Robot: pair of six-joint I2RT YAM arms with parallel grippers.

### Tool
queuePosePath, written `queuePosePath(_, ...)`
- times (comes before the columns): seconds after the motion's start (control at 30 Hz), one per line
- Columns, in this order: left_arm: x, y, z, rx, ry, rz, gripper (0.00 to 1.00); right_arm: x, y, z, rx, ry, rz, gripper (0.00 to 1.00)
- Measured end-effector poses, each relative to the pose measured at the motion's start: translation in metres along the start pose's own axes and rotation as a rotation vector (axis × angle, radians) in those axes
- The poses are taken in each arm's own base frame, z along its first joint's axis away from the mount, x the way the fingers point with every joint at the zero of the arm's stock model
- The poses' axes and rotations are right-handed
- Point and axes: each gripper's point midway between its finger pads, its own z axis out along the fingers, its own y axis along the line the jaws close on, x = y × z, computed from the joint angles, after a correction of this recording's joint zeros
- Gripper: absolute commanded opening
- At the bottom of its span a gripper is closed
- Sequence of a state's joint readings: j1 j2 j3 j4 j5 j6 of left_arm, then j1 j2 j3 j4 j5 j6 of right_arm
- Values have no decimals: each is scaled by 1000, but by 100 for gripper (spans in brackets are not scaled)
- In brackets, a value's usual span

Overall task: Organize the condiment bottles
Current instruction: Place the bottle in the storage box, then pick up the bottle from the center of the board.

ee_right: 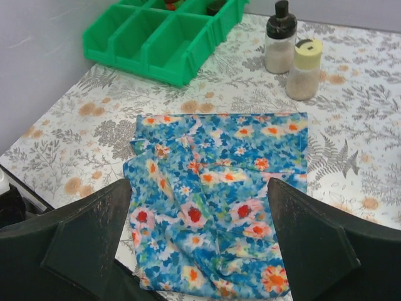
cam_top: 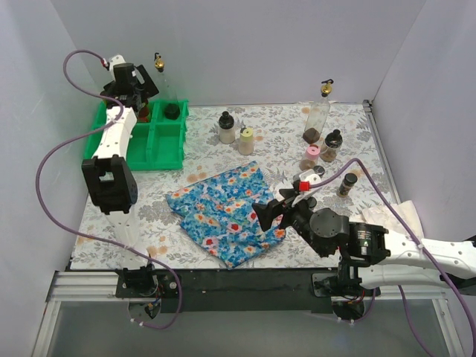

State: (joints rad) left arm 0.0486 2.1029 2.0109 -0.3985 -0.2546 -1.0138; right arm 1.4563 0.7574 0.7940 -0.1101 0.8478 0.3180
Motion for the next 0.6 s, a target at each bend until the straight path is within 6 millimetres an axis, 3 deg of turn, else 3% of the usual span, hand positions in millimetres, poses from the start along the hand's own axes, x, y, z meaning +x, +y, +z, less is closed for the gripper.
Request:
queuePosePath(0.07,-11,-9,-27,60,3,-44,98,2,-2,0,33,28,25,99)
queuePosePath(0.13,-20,-21,-69,156,16,-88,98,2,-4,0,59,40,50,99)
queuePosePath(0.27,-21,-36,-128,310,47,-111,98,11,-17,7,132,91,52,99)
queuePosePath(0.47,25,-37,-220,500,155,-94,98,22,-52,38,268,220,39,97)
queuePosePath(0.6,64,-31,-271,613,209,-59,98,15,-89,52,375,267,35,98)
